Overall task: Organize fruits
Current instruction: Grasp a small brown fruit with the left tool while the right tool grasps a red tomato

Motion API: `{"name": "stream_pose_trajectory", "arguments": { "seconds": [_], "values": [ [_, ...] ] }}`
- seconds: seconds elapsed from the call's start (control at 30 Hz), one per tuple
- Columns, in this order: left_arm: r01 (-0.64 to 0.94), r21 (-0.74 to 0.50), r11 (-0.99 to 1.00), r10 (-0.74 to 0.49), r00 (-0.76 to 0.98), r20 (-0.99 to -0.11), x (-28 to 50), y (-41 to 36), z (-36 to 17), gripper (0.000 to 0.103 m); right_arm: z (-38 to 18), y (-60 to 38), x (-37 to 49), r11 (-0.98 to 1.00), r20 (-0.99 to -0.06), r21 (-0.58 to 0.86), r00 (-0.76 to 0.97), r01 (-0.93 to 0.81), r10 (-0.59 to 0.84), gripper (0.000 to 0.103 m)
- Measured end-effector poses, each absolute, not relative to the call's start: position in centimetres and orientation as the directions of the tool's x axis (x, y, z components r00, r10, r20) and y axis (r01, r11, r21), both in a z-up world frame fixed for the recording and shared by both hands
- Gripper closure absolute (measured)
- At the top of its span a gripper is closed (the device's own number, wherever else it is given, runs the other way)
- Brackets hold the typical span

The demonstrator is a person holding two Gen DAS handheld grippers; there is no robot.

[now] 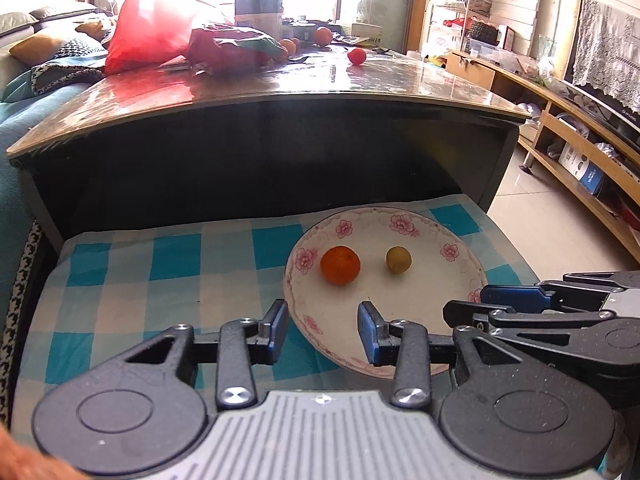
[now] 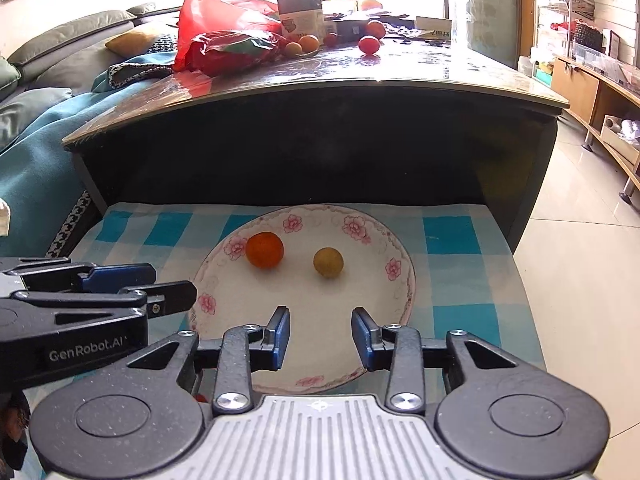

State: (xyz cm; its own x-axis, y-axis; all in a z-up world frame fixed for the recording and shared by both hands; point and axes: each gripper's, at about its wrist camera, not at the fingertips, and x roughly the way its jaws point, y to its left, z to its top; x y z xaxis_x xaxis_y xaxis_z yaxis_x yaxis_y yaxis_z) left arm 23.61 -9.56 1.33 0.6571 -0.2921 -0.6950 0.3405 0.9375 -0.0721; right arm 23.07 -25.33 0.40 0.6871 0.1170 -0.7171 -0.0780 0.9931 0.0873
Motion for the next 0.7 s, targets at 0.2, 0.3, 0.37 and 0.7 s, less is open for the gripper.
{"name": "stream_pose_trajectory", "arguments": {
  "seconds": [0.2,0.3,0.37,0.7],
  "values": [
    [0.321,-0.088,0.943,-0.289,0.66,-0.694,20.6,-7.4,3.0,0.056,1.2,-23.6,20.2,0.988,-0.726,0.086,0.671,-0.13,0.152,0.072],
    [0.316,-0.09,0.945,-0.286,0.656,-0.698,18.8,-6.0,3.4,0.056,1.5,-22.8,18.9,0.984,-0.73,0.102,0.66,-0.147,0.174,0.071],
    [0.308,-0.081,0.948,-0.273,0.654,-0.706,17.6,-4.9,3.3,0.056,1.5,-22.1,18.0,0.981,-0.737,0.112,0.649,-0.158,0.189,0.069],
    [0.365,-0.009,0.931,-0.238,0.588,-0.773,14.2,-0.6,-0.5,0.056,0.4,-18.0,15.0,0.961,-0.792,0.107,0.562,-0.256,0.239,0.066]
  ]
}}
